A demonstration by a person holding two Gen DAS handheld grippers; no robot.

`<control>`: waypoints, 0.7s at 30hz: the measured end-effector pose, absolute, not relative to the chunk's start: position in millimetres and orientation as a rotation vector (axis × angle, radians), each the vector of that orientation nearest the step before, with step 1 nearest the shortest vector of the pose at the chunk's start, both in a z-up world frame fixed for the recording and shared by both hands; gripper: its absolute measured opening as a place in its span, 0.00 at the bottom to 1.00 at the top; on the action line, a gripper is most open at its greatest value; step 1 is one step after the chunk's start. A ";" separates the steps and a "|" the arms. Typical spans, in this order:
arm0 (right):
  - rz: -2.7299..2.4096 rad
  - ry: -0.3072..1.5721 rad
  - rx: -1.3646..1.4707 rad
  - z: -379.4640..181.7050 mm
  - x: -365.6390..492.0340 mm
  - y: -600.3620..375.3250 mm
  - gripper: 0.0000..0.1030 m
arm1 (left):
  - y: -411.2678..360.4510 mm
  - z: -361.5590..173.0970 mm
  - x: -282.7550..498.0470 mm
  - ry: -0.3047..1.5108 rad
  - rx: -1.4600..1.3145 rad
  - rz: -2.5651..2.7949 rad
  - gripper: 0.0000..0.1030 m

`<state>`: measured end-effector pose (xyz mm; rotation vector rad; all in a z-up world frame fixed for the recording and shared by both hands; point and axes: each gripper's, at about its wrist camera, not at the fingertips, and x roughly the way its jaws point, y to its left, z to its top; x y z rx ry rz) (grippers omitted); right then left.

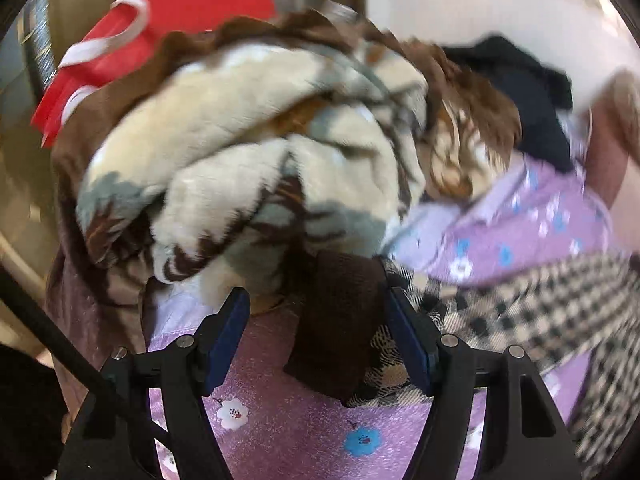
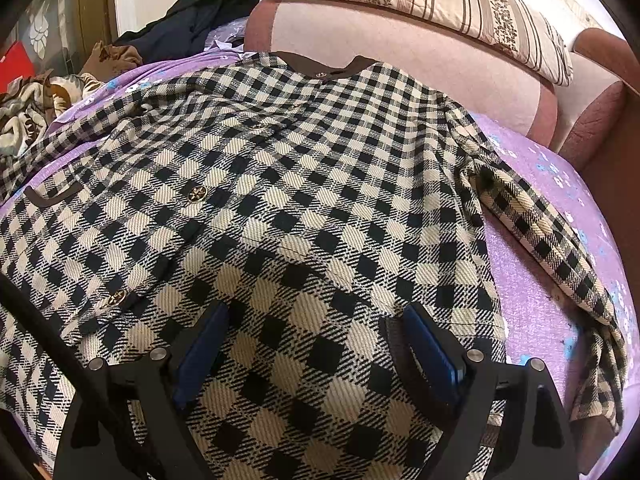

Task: Fold large clothes
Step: 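Grasp the brown cuff of the sleeve with the left tool, then fold the held sleeve across the coat body with the left tool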

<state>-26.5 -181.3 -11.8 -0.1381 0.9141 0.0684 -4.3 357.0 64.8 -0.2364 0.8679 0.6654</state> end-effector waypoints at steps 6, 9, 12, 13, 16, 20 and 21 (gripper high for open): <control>0.069 0.914 -0.137 -11.9 -26.2 -181.7 0.89 | 369.0 44.4 8.3 1.009 -0.424 0.520 0.03; 0.068 0.911 -0.140 -12.0 -26.4 -182.1 0.89 | 362.0 57.9 4.3 0.944 -0.485 0.469 0.03; 0.069 0.911 -0.136 -12.2 -26.2 -182.5 0.89 | 343.2 82.0 -1.5 0.849 -0.520 0.386 0.03; 0.069 0.911 -0.136 -12.1 -26.3 -182.7 0.89 | 336.6 87.1 -1.2 0.831 -0.535 0.356 0.03; 0.070 0.911 -0.135 -12.0 -26.3 -182.8 0.89 | 304.7 108.5 5.2 0.777 -0.568 0.213 0.03; 0.072 0.912 -0.128 -12.0 -26.3 -183.3 0.89 | 236.3 125.8 14.7 0.771 -0.537 -0.006 0.03; 0.074 0.913 -0.124 -12.1 -26.2 -183.7 0.89 | 221.1 126.0 16.6 0.778 -0.527 -0.047 0.03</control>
